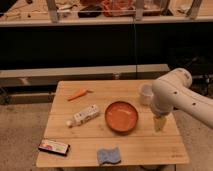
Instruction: Place the white sponge in the ceramic bowl
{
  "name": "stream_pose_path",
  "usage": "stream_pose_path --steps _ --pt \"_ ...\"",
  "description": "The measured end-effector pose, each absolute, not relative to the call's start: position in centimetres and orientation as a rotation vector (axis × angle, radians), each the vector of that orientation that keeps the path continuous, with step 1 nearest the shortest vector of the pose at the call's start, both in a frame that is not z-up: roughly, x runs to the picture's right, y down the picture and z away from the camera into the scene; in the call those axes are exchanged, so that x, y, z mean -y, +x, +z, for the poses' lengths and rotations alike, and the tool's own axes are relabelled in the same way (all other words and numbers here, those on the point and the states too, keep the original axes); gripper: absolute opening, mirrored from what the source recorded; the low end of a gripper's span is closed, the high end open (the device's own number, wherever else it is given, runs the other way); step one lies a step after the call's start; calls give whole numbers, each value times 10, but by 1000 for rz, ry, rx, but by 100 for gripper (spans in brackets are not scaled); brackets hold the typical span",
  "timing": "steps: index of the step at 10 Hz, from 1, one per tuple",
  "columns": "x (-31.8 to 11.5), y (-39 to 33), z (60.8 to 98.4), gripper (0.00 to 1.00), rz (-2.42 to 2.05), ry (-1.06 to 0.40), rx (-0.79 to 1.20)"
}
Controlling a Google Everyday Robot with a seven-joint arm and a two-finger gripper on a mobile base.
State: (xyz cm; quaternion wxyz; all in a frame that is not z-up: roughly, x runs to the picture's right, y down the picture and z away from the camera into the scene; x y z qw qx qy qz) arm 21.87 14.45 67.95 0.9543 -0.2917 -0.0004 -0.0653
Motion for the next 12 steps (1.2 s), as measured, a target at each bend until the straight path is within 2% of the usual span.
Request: stream_pose_path --steps 12 --pt "-179 144 682 80 -394 -605 98"
